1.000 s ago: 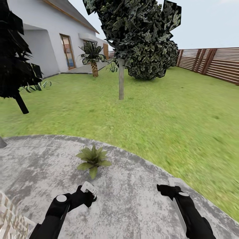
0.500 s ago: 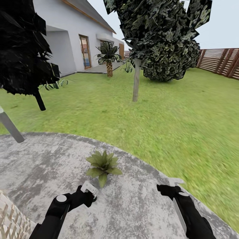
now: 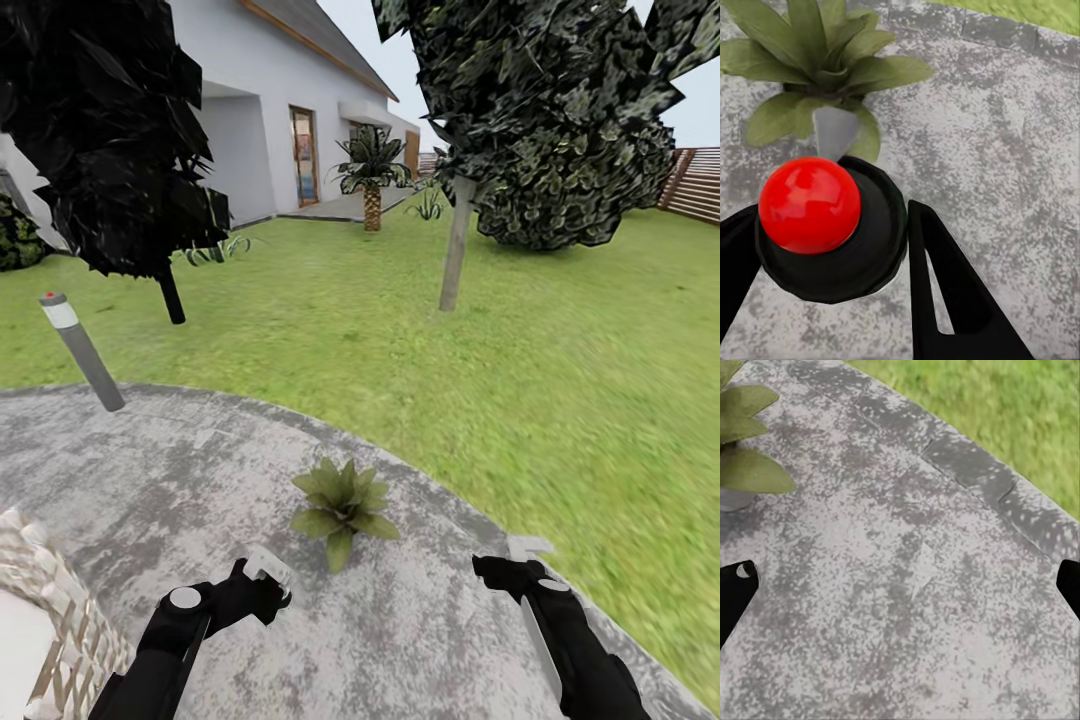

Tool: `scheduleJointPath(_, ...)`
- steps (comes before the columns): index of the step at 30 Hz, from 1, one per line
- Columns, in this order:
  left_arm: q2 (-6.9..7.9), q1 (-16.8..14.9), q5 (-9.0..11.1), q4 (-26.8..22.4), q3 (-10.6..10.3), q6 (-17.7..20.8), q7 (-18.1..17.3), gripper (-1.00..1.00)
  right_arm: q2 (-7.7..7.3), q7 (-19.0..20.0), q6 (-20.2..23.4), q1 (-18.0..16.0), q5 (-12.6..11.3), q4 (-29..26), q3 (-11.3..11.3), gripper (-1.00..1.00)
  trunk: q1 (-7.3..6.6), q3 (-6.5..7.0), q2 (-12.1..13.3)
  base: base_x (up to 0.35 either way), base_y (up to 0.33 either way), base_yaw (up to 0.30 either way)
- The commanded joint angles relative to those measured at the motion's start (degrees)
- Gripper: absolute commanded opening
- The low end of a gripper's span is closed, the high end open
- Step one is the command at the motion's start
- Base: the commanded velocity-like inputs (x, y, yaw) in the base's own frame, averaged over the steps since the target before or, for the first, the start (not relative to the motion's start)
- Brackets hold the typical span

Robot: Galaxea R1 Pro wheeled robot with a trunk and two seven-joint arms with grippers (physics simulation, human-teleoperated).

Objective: Pick up the pesticide atomizer in the garden and spray insectifuge to fully cover both potted plants in the garden.

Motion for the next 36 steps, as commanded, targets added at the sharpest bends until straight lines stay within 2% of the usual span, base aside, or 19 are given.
scheduleJointPath(1,-0.07,-0.06,-0.35,-0.06,0.15,0.22,-0.50,-1.00,0.01,0.28,0.32,-0.01,0.45,-0.11,-0.09,1.00,0.03,-0.05,-0.02,0.329,0.000,0.258)
scheduleJointPath(10,-0.07,-0.06,-0.35,-0.06,0.15,0.22,-0.50,-1.00,-0.07,0.29,0.32,-0.01,0.45,-0.45,-0.15,1.00,0.03,-0.05,-0.02,0.170,0.000,0.128)
scheduleJointPath(15,-0.07,-0.06,-0.36,-0.06,0.15,0.22,-0.50,-1.00,-0.06,0.34,0.40,-0.01,0.41,-7.77,-0.25,1.00,0.03,-0.05,-0.02,0.093,-0.044,0.004)
scheduleJointPath(18,-0.07,-0.03,-0.36,-0.06,0.25,0.22,-0.50,-1.00,-0.07,0.35,0.41,-0.01,0.37,-9.51,-0.26,1.00,0.03,-0.05,-0.02,0.230,-0.175,0.000)
scheduleJointPath(25,-0.07,0.02,-0.36,-0.06,0.51,0.22,-0.50,-1.00,0.01,0.35,0.41,-0.01,0.36,-9.85,-0.26,1.00,0.03,-0.05,-0.02,0.204,-0.160,0.000)
scheduleJointPath(36,-0.07,0.21,-0.36,-0.15,0.58,0.22,-0.50,-1.00,0.01,0.35,0.41,-0.01,0.36,-9.95,-0.26,1.00,0.03,-0.05,-0.02,0.011,-0.009,0.000)
